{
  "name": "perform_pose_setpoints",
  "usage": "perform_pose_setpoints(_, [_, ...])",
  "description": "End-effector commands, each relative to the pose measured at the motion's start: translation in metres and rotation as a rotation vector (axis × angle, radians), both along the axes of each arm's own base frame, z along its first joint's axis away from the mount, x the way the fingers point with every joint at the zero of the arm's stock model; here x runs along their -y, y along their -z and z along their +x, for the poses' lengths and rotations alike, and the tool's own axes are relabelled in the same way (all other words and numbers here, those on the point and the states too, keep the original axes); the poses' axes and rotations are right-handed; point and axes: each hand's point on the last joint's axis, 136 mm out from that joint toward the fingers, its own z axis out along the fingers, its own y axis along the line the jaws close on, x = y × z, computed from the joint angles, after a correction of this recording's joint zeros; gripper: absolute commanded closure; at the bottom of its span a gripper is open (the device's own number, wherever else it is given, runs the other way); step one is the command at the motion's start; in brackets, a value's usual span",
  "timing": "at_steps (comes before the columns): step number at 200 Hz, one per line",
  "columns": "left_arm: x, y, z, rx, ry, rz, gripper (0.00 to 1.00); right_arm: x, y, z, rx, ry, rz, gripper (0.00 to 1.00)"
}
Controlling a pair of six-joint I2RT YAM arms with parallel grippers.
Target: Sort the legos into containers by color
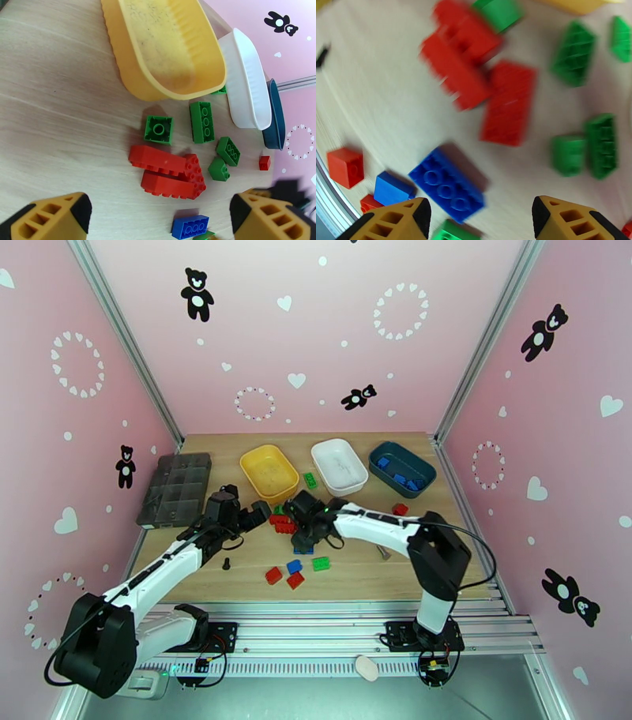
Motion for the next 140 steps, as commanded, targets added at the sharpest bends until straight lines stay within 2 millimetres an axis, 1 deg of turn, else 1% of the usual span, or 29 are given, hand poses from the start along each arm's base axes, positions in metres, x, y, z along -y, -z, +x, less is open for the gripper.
perform_pose_setpoints(1, [-0.002,-0.002,-0.005,0.002,-0.001,-0.018,0.02,0.01,0.018,-0.009,-0.028,-0.009,-0.07,0.28])
perform_pose_setpoints(57, [-0.002,-0.001,-0.007,0.001,0.0,-0.025,0.02,0.012,0.033,-0.013,-0.052,-0.019,-0.104,0.28])
perform_pose_setpoints(89, [-0.001,0.003,-0.008,-0.007,0.001,-0.029,0.02,0.014,0.041,-0.01,-0.049,-0.015,-0.131,0.3])
perform_pose_setpoints(109, [-0.001,0.004,-0.008,-0.008,0.001,-0.03,0.02,0.012,0.042,-0.005,-0.035,-0.011,-0.137,0.32])
perform_pose_setpoints(140, [0.0,0.005,-0.008,-0.011,0.001,-0.034,0.01,0.004,0.036,0.003,-0.015,-0.006,-0.117,0.35])
